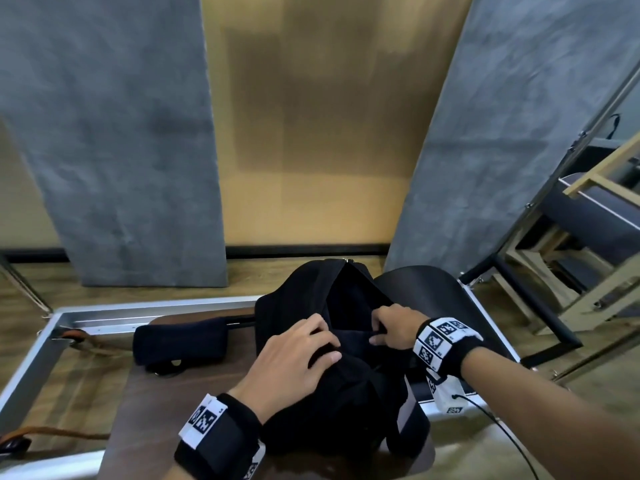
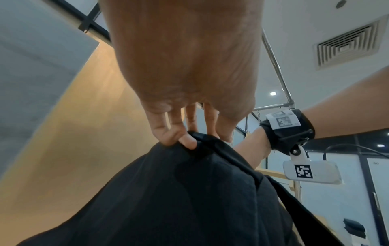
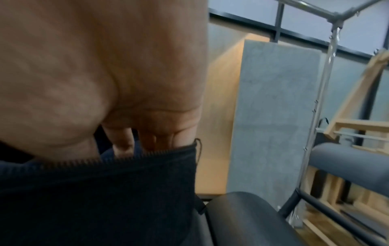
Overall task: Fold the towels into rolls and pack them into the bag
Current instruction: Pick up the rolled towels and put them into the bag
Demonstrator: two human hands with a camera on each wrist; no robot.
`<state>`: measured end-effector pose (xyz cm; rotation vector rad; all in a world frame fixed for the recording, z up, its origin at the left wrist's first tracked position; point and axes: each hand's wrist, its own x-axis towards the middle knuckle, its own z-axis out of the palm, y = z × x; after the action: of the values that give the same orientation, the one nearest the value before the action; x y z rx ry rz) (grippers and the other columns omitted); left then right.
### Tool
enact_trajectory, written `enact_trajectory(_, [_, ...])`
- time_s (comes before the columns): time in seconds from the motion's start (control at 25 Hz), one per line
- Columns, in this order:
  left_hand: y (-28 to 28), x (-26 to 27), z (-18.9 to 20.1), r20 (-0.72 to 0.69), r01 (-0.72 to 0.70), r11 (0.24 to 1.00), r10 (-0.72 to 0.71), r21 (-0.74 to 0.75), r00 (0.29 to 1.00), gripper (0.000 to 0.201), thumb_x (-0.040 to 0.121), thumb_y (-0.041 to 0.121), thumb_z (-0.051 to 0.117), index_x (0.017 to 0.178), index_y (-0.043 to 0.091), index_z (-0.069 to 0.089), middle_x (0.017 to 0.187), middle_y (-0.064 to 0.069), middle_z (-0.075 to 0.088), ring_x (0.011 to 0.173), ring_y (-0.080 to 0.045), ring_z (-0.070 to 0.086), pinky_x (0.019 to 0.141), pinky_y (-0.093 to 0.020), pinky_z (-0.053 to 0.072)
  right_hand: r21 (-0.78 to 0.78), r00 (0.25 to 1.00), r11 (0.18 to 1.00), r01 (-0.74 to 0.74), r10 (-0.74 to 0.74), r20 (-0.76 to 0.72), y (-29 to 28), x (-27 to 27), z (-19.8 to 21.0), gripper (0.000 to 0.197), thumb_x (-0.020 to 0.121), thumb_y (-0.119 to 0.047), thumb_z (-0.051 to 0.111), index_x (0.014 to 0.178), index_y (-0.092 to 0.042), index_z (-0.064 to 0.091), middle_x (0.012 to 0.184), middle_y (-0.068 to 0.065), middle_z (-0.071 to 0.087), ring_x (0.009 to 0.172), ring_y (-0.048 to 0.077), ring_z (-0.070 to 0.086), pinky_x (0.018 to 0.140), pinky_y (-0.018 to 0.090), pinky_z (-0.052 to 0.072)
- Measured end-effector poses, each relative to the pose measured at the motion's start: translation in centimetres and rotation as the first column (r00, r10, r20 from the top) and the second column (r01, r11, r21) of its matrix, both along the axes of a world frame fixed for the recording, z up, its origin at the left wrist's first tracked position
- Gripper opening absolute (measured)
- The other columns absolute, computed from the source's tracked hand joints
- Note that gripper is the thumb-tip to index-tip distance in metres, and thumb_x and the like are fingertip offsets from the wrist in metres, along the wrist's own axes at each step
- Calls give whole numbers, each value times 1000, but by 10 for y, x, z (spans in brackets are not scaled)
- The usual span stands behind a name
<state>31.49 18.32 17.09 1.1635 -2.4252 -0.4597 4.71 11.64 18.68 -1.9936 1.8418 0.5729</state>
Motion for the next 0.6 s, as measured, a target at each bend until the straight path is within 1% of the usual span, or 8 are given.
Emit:
enact_trajectory(0.08, [2, 3, -3, -109, -11, 1000, 13, 17, 994, 29, 105, 57, 50, 126, 42, 64, 125, 27, 45, 92, 15, 51, 66, -11, 41, -122, 1000, 992, 1, 0, 5, 3, 4, 11, 38, 93, -51, 71, 113, -21, 58, 119, 6, 61, 109, 32, 63, 84, 38, 50])
enact_trajectory(0.16, [4, 6, -7, -253, -42, 998, 52, 42, 966, 29, 106, 56, 53, 128, 42, 64, 130, 27, 46, 91, 1, 60, 71, -16, 49, -239, 998, 971, -21, 34, 48, 3, 20, 31, 32, 93, -47, 71, 106, -20, 60, 112, 5, 64, 105, 31, 65, 83, 38, 53])
enact_trajectory(0.28, [4, 17, -17, -470, -141, 981, 187, 132, 862, 22, 106, 50, 56, 123, 41, 67, 127, 19, 55, 95, -12, 65, 80, -18, 51, -341, 957, 940, -9, 107, 269, -3, 64, 64, 22, 94, -44, 70, 91, -23, 67, 93, -3, 70, 90, 20, 68, 83, 39, 56])
enact_trajectory(0.4, [0, 43, -39, -605, -261, 927, 373, 268, 704, 15, 107, 36, 61, 116, 33, 72, 114, 15, 67, 104, -12, 68, 89, -25, 53, -306, 845, 952, -28, 186, 502, -12, 134, 76, 22, 95, -41, 72, 86, -20, 74, 77, -7, 72, 74, 9, 68, 69, 27, 56])
enact_trajectory(0.44, [-1, 55, -49, -634, -296, 896, 443, 330, 634, 13, 107, 30, 62, 113, 29, 73, 108, 12, 70, 103, -11, 69, 91, -29, 55, -267, 811, 963, -36, 184, 555, -15, 159, 73, 23, 95, -39, 72, 88, -17, 74, 76, -4, 72, 71, 11, 69, 64, 26, 57])
enact_trajectory(0.48, [-2, 67, -60, -653, -327, 856, 516, 399, 554, 12, 107, 26, 62, 109, 27, 75, 102, 9, 74, 100, -11, 70, 89, -33, 56, -216, 788, 975, -44, 167, 593, -19, 184, 66, 24, 95, -37, 72, 89, -14, 74, 77, 1, 73, 69, 17, 71, 62, 29, 58])
enact_trajectory(0.56, [-2, 92, -80, -650, -379, 757, 652, 532, 390, 17, 106, 18, 62, 99, 25, 76, 88, 3, 76, 87, -18, 72, 82, -40, 58, -117, 780, 991, -60, 119, 614, -27, 225, 40, 24, 95, -33, 73, 94, -9, 75, 86, 11, 75, 73, 26, 72, 69, 39, 61])
enact_trajectory(0.6, [-2, 106, -90, -626, -411, 699, 712, 585, 318, 20, 106, 14, 62, 96, 25, 75, 84, 1, 76, 84, -20, 71, 80, -42, 57, -99, 799, 991, -87, 129, 587, -32, 244, 22, 23, 94, -31, 74, 99, -9, 76, 94, 11, 75, 82, 26, 71, 77, 39, 60])
